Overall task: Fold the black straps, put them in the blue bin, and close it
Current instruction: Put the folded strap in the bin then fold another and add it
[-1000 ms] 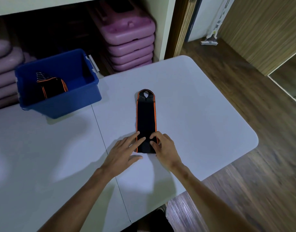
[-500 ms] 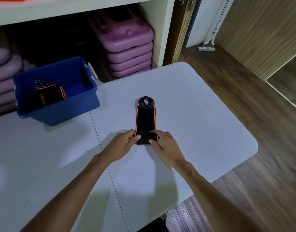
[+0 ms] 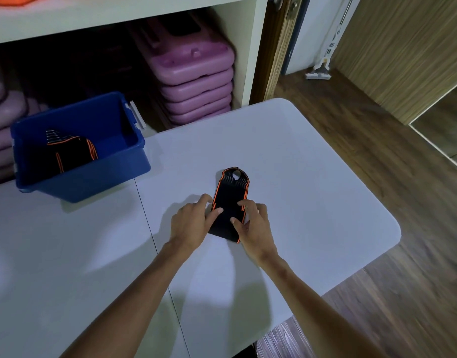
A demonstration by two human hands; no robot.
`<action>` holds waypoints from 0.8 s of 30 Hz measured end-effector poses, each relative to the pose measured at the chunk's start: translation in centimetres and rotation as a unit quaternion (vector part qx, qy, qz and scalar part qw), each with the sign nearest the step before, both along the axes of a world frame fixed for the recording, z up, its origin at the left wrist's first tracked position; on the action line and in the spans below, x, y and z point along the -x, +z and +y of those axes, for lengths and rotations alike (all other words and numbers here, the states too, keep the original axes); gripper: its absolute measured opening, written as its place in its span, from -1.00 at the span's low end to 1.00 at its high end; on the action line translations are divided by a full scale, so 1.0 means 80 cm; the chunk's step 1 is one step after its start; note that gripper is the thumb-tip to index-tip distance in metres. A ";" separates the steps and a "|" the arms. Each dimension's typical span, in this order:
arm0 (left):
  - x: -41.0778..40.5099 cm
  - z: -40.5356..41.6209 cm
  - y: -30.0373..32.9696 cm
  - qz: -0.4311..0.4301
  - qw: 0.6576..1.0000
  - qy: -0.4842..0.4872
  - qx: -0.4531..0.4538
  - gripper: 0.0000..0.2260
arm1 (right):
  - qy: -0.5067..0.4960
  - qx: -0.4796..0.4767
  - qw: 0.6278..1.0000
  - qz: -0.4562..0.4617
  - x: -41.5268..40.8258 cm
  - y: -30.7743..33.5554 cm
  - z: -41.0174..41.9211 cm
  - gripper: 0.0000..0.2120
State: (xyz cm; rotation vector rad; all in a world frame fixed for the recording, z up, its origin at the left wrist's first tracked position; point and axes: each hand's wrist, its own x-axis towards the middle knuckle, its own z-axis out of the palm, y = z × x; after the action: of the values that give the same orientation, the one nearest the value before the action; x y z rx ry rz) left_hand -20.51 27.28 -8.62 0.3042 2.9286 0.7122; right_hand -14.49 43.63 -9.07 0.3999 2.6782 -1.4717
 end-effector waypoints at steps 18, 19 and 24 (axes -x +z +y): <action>0.023 -0.027 0.004 -0.102 0.977 -0.123 -0.144 -0.74 | 0.091 -0.049 0.995 0.008 0.004 0.012 0.032 -0.65; 0.028 -0.020 0.006 -0.136 0.972 -0.091 -0.167 -0.74 | 0.063 -0.006 0.998 -0.011 0.010 0.014 0.031 -0.67; 0.037 0.010 0.004 -0.157 0.976 0.019 -0.151 -0.63 | -0.045 0.013 0.998 -0.045 0.037 0.007 0.018 -0.68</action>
State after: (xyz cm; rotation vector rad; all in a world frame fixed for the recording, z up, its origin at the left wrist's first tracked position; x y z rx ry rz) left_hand -23.45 28.10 -8.31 0.1431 2.5324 1.1013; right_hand -17.46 45.08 -8.52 0.5790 2.5999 -1.4733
